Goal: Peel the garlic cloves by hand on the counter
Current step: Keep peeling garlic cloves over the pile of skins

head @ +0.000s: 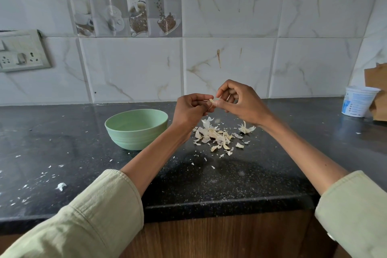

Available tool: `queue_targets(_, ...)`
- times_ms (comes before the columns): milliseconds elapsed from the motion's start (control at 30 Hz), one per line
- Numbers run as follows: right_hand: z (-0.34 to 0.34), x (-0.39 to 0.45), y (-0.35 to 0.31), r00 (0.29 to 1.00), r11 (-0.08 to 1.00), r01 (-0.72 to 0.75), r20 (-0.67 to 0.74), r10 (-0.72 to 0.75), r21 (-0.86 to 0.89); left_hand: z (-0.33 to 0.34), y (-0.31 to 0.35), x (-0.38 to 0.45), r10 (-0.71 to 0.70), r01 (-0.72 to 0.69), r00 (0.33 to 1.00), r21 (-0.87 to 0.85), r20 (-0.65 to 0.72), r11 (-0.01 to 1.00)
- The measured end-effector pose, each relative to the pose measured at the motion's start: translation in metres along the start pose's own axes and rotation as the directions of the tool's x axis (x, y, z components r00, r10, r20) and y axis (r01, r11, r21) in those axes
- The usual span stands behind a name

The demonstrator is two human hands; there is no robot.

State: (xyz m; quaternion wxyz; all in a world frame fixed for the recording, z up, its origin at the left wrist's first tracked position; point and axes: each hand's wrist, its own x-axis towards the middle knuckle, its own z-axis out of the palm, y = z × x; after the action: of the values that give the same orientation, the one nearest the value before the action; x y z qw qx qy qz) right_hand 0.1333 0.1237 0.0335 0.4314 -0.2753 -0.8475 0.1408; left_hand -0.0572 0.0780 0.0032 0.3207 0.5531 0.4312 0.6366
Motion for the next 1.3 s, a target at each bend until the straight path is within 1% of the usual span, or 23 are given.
queue_targets(200, 0.001, -0.001, -0.002, 0.999, 0.999, -0.034, 0.002, 0.034, -0.014, 0.002, 0.004, -0.003, 0.043, -0.042, 0.999, 0.097, -0.007, 0.994)
queue_targets(600, 0.0, -0.004, -0.009, 0.998, 0.999, -0.042, -0.046, 0.042, -0.006, 0.004, 0.011, -0.01, 0.052, -0.051, 0.999, 0.109, 0.001, 0.993)
queue_targets(767, 0.002, -0.004, -0.007, 0.999, 0.997, 0.001, -0.053, -0.005, -0.08, 0.005, 0.012, -0.013, 0.044, -0.045, 0.999, 0.128, 0.012, 0.991)
queue_targets(933, 0.005, -0.003, -0.007, 0.999, 0.99, 0.014, -0.042, -0.02, -0.138, 0.005, 0.014, -0.015, 0.033, -0.036, 0.999, 0.16, 0.023, 0.986)
queue_targets(1067, 0.006, -0.002, -0.008, 0.998, 0.986, 0.017, -0.055, -0.027, -0.165, 0.007, 0.017, -0.017, 0.074, -0.076, 0.997, 0.21, 0.015, 0.975)
queue_targets(1233, 0.005, -0.002, -0.008, 0.997, 0.987, 0.011, -0.073, -0.023, -0.162, 0.009, 0.016, -0.018, 0.128, -0.127, 0.992, 0.214, 0.011, 0.969)
queue_targets(1300, 0.004, -0.002, -0.008, 0.997, 0.99, 0.003, -0.08, -0.015, -0.143, 0.009, 0.016, -0.017, 0.13, -0.13, 0.991, 0.19, 0.013, 0.973)
